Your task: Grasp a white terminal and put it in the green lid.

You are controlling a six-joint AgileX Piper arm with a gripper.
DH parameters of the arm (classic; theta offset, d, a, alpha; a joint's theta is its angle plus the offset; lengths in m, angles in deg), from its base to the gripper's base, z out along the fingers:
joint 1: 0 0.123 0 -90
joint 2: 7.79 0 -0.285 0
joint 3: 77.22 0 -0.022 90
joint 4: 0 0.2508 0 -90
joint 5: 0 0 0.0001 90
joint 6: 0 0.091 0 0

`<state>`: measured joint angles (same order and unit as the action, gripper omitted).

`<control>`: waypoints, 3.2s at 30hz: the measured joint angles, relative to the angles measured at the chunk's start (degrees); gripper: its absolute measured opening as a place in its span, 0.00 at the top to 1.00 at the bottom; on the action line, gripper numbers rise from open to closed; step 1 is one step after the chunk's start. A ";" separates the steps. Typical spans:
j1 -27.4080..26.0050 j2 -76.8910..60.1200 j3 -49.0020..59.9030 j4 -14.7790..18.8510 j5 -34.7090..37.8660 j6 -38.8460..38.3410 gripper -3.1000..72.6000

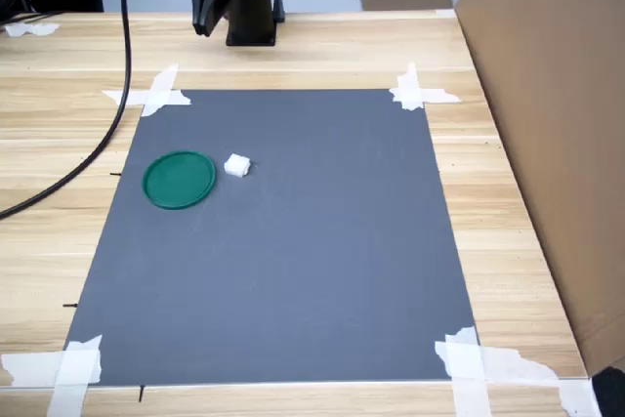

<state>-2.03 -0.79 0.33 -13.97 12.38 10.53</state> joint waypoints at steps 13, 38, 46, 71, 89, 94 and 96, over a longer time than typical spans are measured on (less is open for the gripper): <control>0.00 0.00 0.00 0.00 0.00 0.00 1.00; 0.00 42.55 -32.07 -3.67 12.50 -3.19 1.00; 0.00 53.35 -40.51 0.13 23.44 -13.96 1.00; 0.00 71.09 -49.48 22.38 39.85 -67.14 0.88; 0.00 73.63 -49.54 15.08 33.23 -67.14 0.03; 0.00 74.97 -50.94 20.00 38.48 -67.24 0.03; 0.00 76.38 -52.36 21.33 40.33 -66.42 0.03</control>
<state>-2.03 75.58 -52.03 7.36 52.71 -55.90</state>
